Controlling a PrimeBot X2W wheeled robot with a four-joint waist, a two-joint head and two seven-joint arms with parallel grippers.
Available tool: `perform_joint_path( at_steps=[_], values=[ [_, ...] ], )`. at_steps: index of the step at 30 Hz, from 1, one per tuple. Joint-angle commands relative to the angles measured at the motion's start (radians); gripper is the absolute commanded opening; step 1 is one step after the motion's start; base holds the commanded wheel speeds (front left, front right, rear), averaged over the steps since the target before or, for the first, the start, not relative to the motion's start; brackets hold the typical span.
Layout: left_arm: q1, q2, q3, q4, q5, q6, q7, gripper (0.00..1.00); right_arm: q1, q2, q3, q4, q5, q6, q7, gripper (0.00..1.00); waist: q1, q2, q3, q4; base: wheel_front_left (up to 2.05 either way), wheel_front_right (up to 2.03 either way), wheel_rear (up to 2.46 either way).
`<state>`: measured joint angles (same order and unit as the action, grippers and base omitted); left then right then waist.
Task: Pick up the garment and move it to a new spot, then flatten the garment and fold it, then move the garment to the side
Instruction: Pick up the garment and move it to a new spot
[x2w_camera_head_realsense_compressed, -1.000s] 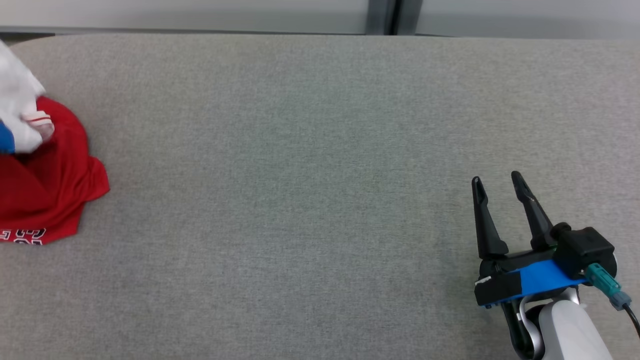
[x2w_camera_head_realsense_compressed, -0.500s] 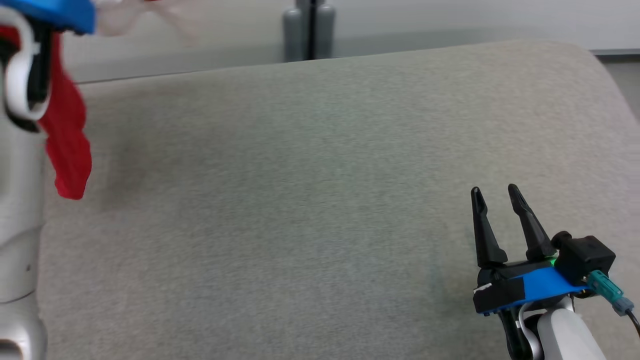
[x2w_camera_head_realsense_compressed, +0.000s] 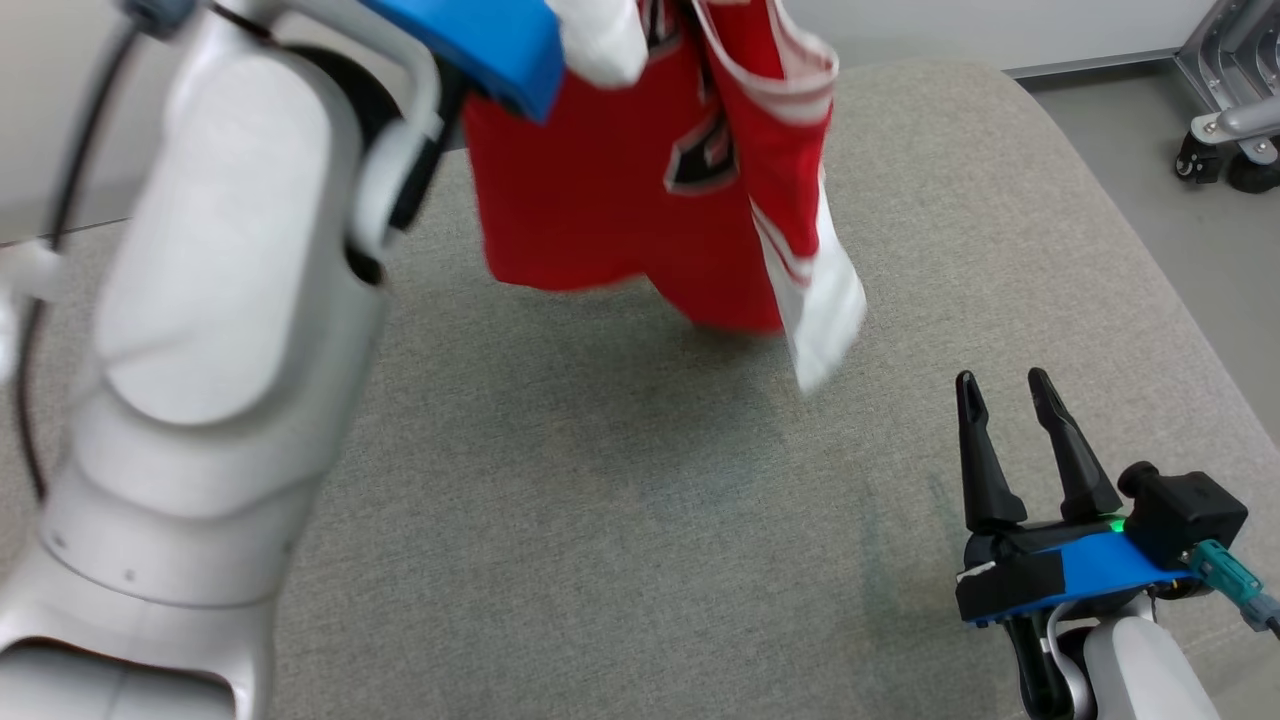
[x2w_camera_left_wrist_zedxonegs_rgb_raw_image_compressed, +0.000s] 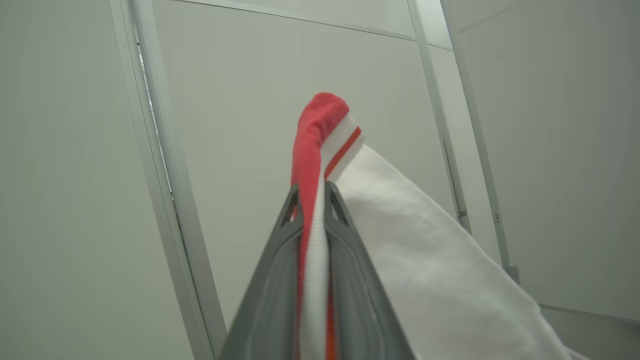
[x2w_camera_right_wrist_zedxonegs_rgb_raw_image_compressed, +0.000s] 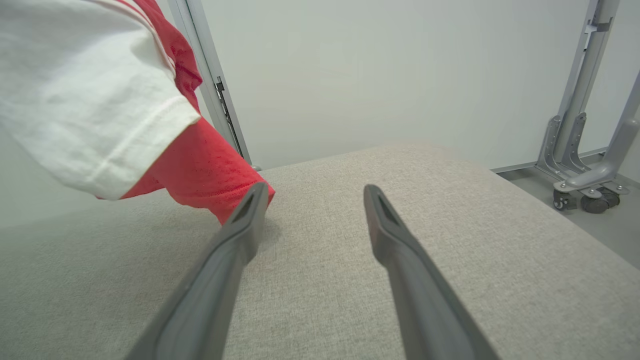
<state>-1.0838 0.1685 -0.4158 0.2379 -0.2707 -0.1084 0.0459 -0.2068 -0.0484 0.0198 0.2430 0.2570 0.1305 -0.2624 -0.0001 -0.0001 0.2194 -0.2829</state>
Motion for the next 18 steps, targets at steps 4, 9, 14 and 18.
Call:
perform_joint_path(
  at_steps=[4, 9, 14, 18],
  values=[
    [0.111, -0.024, -0.040, 0.061, -0.022, -0.003, -0.033, 0.00, 0.009, -0.004, -0.009, 0.000, -0.004, 0.001, -0.004, 1.00, 0.0001, 0.0001, -0.002, 0.015, 0.00, 0.00, 0.00],
    [0.278, -0.024, -0.046, 0.127, -0.048, 0.026, -0.085, 0.00, 0.014, -0.004, -0.010, -0.001, -0.011, 0.001, -0.004, 1.00, 0.0001, 0.0001, -0.005, 0.048, 0.00, 0.00, 0.00],
    [0.460, 0.001, -0.038, 0.196, -0.077, 0.055, -0.132, 0.00, 0.019, -0.004, -0.011, 0.005, -0.018, 0.000, -0.004, 1.00, 0.0001, 0.0001, -0.011, 0.082, 0.00, 0.00, 0.00],
    [0.585, 0.020, -0.045, 0.247, -0.084, 0.072, -0.170, 1.00, 0.014, -0.004, 0.000, 0.011, -0.019, 0.001, -0.004, 1.00, 0.0001, 0.0001, -0.014, 0.095, 0.00, 0.00, 0.00]
  ],
)
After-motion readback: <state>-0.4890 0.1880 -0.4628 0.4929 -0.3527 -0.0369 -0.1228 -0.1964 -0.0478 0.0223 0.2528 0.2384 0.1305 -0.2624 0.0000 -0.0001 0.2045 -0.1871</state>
